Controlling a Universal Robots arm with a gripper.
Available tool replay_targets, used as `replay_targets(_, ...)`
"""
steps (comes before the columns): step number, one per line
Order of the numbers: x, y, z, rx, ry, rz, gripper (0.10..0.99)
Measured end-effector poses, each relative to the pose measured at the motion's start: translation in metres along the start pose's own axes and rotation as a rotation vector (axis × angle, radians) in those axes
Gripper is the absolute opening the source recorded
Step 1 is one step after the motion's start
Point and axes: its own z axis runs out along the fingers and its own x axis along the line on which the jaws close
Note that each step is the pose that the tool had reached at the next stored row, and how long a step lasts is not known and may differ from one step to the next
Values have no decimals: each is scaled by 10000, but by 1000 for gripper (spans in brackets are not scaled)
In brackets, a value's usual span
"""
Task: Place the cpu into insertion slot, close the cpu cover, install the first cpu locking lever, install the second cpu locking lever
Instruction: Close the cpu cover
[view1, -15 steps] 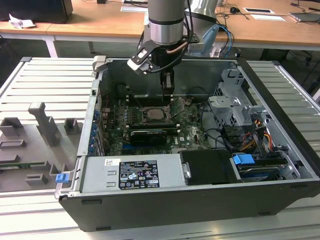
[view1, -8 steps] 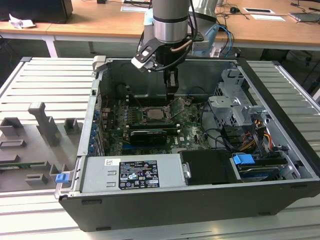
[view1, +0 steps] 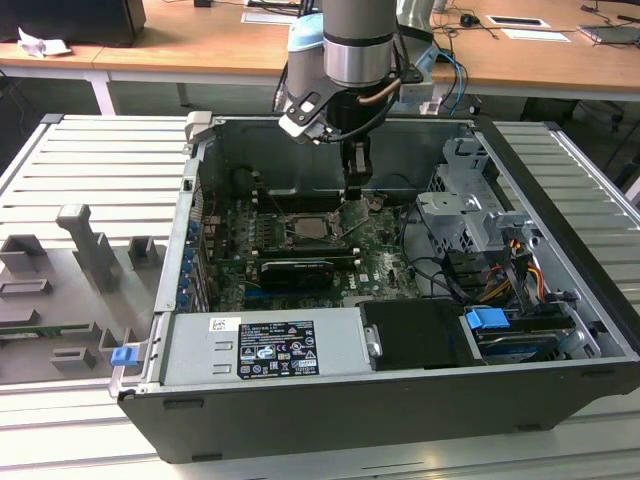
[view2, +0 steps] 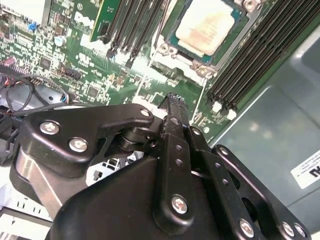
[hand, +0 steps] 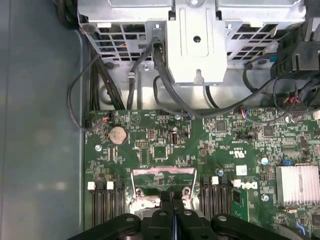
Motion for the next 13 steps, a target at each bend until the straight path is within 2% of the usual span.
replay_targets(8, 5, 155, 15, 0, -5, 0, 106)
replay_targets(11, 8, 249, 25, -1, -18, -1, 106)
replay_targets(13, 9, 280, 29, -1, -18, -2, 106)
